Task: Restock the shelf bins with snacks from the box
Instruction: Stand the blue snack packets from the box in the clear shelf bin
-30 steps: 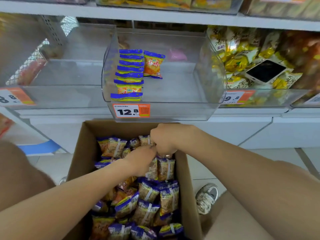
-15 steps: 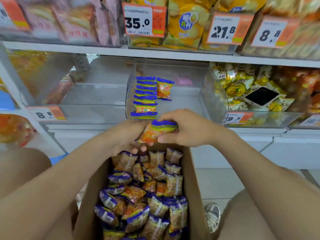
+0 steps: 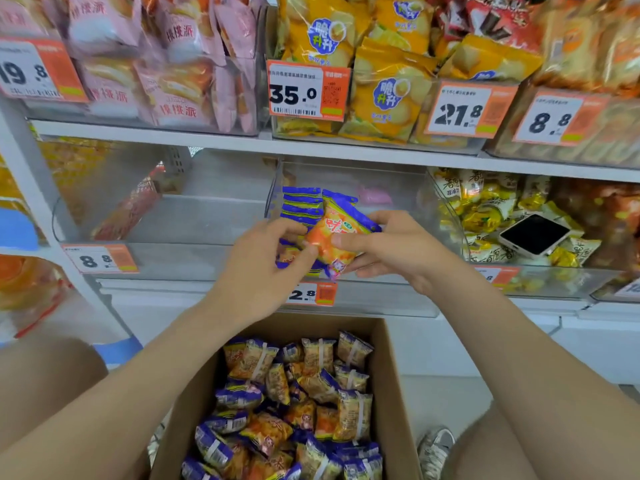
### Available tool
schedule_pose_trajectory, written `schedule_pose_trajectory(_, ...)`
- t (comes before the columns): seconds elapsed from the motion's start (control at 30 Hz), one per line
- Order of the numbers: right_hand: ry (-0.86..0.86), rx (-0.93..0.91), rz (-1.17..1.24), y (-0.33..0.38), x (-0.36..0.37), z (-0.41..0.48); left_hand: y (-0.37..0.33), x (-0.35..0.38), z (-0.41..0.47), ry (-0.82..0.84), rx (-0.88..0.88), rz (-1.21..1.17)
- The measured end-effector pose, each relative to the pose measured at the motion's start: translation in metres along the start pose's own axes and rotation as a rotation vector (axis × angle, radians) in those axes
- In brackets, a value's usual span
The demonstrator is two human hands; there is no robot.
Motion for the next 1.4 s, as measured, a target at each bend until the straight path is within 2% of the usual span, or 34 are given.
schedule_pose_trajectory(0.07,-0.209,-0.003,-0.165,-0.006,-0.016,0.023,0.007,-0.001,0.004,-0.064,0.058,0.345)
schedule_pose_trajectory(0.17,-0.381,-0.033,-0.466,-0.016,-0.036,0.059,0.015,-0.002,0.014,-0.086,0.095,0.499)
schedule_pose_trajectory(0.27,-0.356,0.01,-0.612,-0.031,-0.042,0.098,0.023,-0.005,0.032,-0.05,-0.044,0.506)
schedule_pose_trajectory(0.4,-0.313,0.052,-0.599,-0.045,-0.039,0.149,0.029,-0.01,0.056,0.045,-0.19,0.394)
schedule_pose_trajectory(0.5,-0.266,0.044,-0.605,-0.047,-0.035,0.174,0.028,-0.011,0.064,0.094,-0.241,0.474)
schedule_pose_trajectory(0.6,-0.292,0.028,-0.603,-0.048,-0.039,0.19,0.025,-0.007,0.063,0.13,-0.242,0.581)
schedule_pose_trajectory(0.77,-0.454,0.069,-0.502,-0.054,-0.038,0.204,0.025,-0.005,0.061,0.112,-0.248,0.621)
schedule_pose_trajectory(1.0,-0.332,0.086,-0.52,-0.056,-0.041,0.197,0.026,-0.006,0.058,0.091,-0.227,0.598)
schedule_pose_trajectory(1.13,-0.298,0.101,-0.58,-0.053,-0.043,0.181,0.033,-0.007,0.054,0.084,-0.185,0.451)
schedule_pose_trajectory(1.2,-0.347,0.117,-0.674,-0.042,-0.042,0.162,0.033,-0.008,0.049,0.054,-0.167,0.386)
schedule_pose_trajectory(1.3,-0.46,-0.032,-0.868,-0.02,-0.032,0.123,0.026,-0.009,0.036,-0.09,-0.057,0.499)
schedule_pose_trajectory(1.33,-0.467,-0.133,-0.907,-0.014,-0.023,0.106,0.02,-0.009,0.029,-0.158,0.005,0.519)
schedule_pose_trajectory(1.4,-0.396,-0.312,-0.873,-0.007,-0.001,0.07,0.008,-0.007,0.013,-0.22,0.084,0.411)
Point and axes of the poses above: each hand's wrist, its own z-axis towards the middle knuckle, its own x-axis out of the palm, y = z × x, the point moved 2 cm from there along z, towards the middle knuckle, and after that the axes turned 10 degrees about y, right-handed, at the moved point
